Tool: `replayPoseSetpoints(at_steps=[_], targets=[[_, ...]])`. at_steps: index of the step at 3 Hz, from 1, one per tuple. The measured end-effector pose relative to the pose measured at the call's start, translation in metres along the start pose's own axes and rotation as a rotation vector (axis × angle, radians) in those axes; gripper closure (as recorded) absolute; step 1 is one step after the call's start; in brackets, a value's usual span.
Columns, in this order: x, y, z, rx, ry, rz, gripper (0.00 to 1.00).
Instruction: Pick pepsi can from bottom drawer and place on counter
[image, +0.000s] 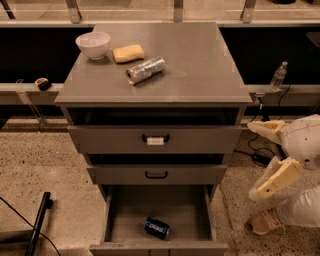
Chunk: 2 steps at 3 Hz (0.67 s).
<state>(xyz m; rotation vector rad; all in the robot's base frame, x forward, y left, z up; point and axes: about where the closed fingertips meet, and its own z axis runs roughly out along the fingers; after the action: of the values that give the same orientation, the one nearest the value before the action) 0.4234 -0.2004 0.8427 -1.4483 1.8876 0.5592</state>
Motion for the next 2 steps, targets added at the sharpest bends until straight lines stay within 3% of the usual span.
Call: replayPoseSetpoints(at_steps=[1, 2], targets=[[0.0, 0.0, 0.0, 0.0, 0.0, 0.0, 0.0], [0.0, 0.002, 0.032, -0.057, 0.0, 0.015, 0.0]])
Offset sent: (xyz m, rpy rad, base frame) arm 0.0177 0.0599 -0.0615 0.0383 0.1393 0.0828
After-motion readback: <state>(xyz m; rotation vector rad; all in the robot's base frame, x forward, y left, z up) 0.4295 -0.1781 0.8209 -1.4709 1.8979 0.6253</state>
